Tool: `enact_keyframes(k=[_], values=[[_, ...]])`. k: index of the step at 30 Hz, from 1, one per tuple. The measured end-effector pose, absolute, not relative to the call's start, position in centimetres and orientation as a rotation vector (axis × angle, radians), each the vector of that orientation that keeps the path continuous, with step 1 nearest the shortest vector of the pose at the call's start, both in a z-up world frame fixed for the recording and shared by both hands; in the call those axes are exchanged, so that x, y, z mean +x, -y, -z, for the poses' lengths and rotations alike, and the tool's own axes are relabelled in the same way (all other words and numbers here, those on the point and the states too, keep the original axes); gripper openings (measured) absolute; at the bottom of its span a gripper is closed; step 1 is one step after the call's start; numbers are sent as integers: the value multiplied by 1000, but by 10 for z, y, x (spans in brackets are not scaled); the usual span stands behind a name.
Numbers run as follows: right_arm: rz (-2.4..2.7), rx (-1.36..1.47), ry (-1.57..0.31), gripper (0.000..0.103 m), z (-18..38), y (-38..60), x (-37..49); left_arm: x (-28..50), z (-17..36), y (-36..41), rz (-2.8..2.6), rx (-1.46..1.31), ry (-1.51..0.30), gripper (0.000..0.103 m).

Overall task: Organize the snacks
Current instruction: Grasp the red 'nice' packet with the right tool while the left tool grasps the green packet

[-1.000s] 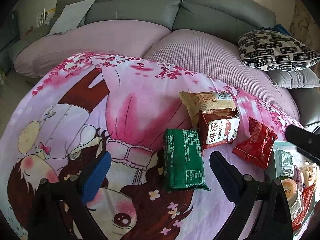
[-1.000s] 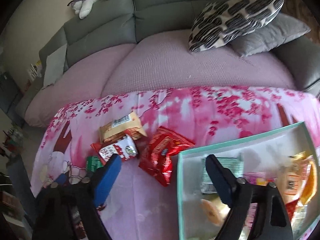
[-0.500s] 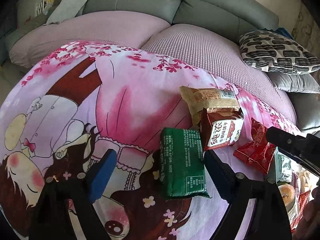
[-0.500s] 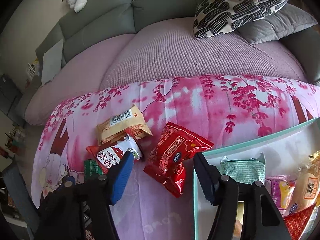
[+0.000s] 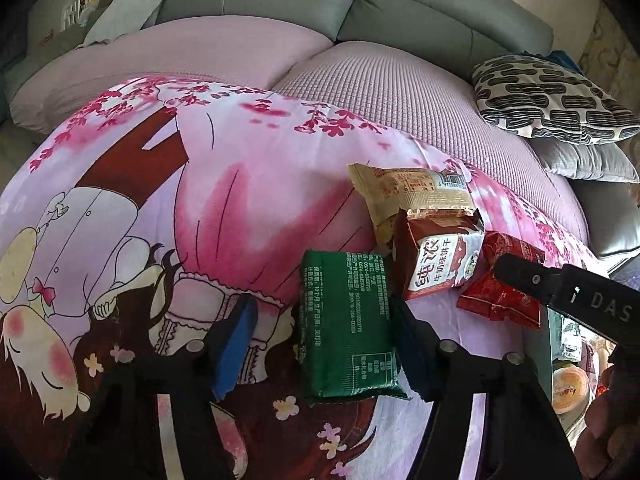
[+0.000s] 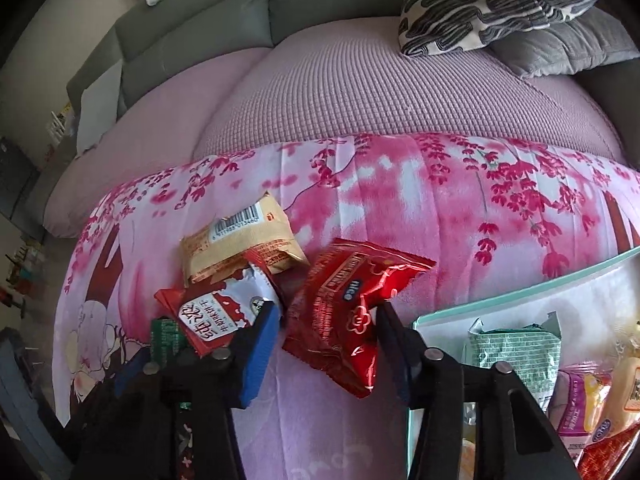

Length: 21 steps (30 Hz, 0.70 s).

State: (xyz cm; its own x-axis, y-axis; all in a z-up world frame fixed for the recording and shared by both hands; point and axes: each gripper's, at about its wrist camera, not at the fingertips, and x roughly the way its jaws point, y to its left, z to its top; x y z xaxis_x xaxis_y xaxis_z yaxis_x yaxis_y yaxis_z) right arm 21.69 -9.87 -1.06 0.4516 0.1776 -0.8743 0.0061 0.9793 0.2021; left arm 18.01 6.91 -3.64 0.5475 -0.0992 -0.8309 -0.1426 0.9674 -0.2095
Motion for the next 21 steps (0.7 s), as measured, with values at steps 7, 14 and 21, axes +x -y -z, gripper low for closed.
enact_keyframes(k=[7, 14, 21], values=[[-106, 215, -1078, 41, 12, 103, 216, 180, 37, -69, -32, -259, -1000, 43], [-113, 230, -1034, 38, 3, 105, 203, 177, 35, -74, -27, -280, -987, 42], [-121, 254, -964, 38, -15, 112, 179, 169, 20, -75, -33, -274, -951, 41]])
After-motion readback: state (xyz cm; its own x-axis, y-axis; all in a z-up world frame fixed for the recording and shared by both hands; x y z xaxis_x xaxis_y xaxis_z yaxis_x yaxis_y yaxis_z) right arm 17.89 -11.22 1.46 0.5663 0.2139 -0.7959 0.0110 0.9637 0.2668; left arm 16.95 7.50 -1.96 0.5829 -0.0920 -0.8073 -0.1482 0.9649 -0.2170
